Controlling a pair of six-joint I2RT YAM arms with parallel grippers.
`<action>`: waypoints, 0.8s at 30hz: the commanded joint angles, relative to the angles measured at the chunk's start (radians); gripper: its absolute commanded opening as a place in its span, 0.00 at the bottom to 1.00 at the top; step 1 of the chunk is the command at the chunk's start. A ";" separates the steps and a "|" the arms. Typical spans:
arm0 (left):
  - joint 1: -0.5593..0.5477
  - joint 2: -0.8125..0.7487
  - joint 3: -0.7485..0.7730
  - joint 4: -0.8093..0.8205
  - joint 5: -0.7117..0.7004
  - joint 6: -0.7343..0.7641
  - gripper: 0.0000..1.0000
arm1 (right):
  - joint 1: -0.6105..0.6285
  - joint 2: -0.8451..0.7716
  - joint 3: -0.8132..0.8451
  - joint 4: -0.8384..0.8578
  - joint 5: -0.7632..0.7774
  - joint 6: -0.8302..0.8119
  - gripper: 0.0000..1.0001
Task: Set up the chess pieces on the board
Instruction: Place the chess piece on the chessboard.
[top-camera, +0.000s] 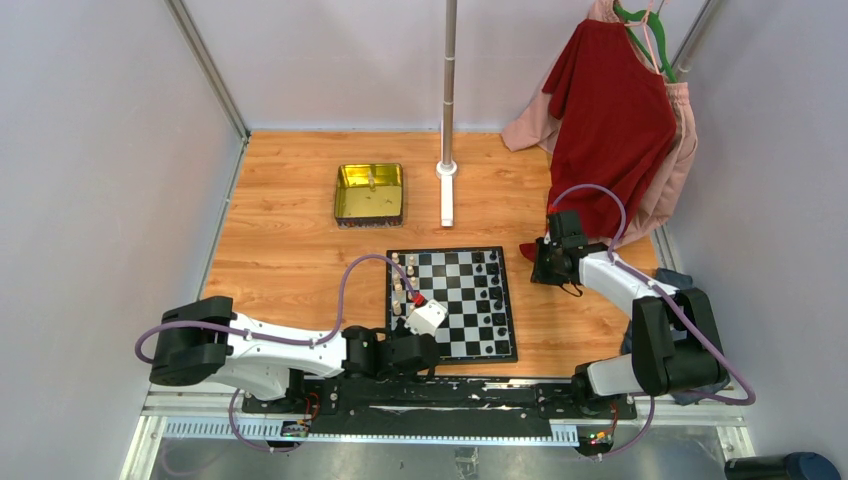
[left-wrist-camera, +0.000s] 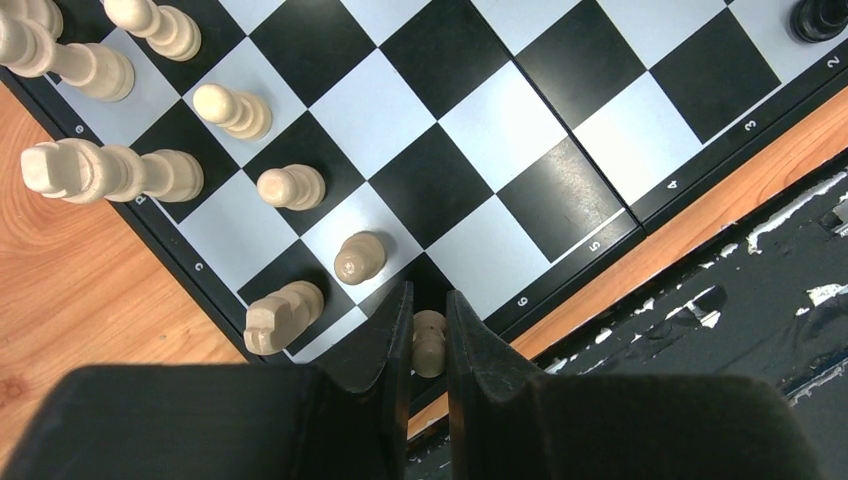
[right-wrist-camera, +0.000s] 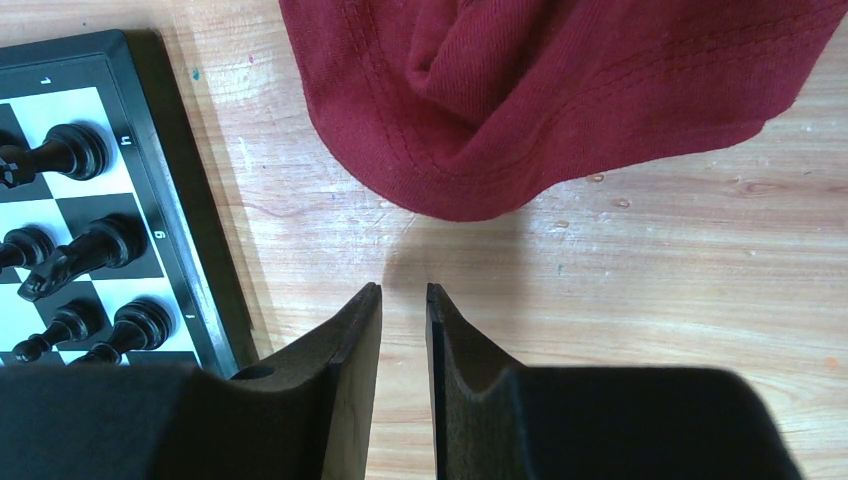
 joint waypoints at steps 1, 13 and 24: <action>-0.006 0.011 -0.011 0.020 -0.039 -0.017 0.03 | -0.015 0.006 0.008 -0.011 0.000 -0.008 0.28; -0.006 0.013 -0.016 0.011 -0.046 -0.025 0.08 | -0.015 0.008 0.009 -0.011 0.000 -0.008 0.28; -0.006 0.018 -0.005 -0.005 -0.050 -0.021 0.36 | -0.014 0.014 0.011 -0.011 -0.002 -0.008 0.28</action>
